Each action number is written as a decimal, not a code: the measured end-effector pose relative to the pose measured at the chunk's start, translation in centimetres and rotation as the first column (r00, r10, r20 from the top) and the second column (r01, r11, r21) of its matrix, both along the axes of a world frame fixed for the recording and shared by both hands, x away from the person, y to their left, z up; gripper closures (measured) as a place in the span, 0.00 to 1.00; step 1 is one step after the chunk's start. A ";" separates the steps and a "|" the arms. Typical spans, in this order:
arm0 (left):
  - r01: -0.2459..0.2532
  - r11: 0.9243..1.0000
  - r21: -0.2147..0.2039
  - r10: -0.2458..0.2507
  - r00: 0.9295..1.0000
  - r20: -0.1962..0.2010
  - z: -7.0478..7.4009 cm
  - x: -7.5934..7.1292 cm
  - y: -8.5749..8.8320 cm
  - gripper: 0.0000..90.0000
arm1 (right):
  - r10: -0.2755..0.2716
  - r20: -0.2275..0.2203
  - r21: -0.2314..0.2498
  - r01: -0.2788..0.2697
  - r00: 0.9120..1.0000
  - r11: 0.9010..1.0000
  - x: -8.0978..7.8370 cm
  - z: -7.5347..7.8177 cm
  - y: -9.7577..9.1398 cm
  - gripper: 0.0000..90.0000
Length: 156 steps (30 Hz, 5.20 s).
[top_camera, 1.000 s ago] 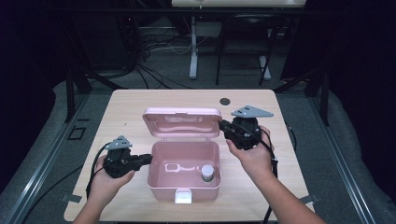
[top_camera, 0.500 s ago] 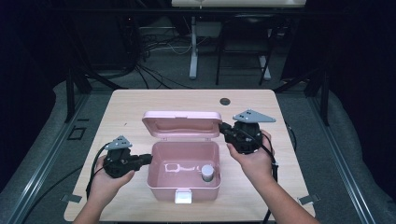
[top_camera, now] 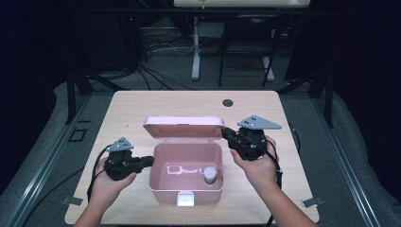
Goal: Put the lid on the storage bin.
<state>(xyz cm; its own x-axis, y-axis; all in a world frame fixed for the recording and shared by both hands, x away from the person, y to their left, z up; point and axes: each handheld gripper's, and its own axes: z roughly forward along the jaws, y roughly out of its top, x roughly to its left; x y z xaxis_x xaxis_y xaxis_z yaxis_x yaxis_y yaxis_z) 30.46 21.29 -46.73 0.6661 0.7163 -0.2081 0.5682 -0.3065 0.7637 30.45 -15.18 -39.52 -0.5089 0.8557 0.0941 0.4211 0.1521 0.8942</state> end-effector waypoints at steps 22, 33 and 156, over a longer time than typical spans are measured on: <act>-0.003 1.000 0.003 0.003 1.000 0.001 0.0 0.0 0.0 0.93 | 0.006 -0.008 0.077 -0.005 1.000 0.997 -0.9 -0.8 -0.4 0.92; -0.004 1.000 0.003 0.004 1.000 0.001 0.0 0.0 -0.1 0.93 | -0.009 -0.001 0.102 0.010 1.000 0.995 -1.3 -1.0 -0.4 0.91; -0.037 0.992 -0.117 0.069 0.955 0.289 5.8 -4.6 0.8 0.87 | -0.011 0.000 0.159 0.011 1.000 0.987 -3.5 -1.8 -3.3 0.84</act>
<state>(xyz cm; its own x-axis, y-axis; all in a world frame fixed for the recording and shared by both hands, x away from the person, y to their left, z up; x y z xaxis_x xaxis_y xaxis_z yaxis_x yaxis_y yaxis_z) 25.89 22.11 -40.96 0.6710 0.7361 -0.0893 0.3290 -0.1876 0.9255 26.95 -18.44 -41.32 -0.4995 0.8355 0.2291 0.4212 0.0032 0.9069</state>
